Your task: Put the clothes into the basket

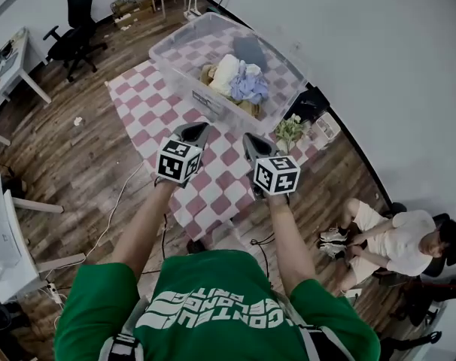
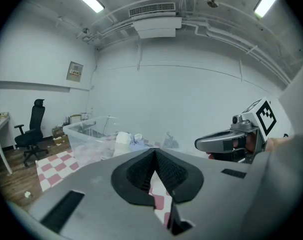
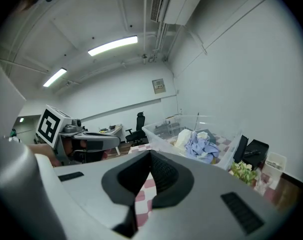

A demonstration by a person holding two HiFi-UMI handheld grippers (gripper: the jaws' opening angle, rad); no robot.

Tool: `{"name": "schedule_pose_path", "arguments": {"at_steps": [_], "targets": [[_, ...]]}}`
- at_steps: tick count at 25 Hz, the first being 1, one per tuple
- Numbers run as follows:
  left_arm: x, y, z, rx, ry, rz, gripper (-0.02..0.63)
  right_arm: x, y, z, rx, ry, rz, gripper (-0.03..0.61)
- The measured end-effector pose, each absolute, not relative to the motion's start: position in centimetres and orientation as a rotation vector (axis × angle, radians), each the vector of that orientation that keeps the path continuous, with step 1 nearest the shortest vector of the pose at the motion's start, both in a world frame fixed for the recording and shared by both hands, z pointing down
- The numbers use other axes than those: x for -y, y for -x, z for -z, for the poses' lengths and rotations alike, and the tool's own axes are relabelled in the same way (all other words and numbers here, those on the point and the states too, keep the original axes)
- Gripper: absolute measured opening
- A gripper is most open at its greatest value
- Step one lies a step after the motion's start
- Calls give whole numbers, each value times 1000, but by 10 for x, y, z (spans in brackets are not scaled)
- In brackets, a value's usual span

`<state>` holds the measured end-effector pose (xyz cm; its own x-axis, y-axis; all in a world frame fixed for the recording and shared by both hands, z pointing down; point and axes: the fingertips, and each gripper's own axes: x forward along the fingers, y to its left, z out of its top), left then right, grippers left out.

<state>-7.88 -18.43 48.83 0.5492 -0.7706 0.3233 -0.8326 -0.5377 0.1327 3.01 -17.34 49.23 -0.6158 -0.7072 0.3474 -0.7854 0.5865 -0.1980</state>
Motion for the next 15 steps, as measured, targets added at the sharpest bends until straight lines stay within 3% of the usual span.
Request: {"name": "schedule_pose_path", "arguments": {"at_steps": [15], "targets": [[76, 92, -503, 1310, -2518, -256, 3, 65, -29, -514, 2595, -1236, -467, 8]]}}
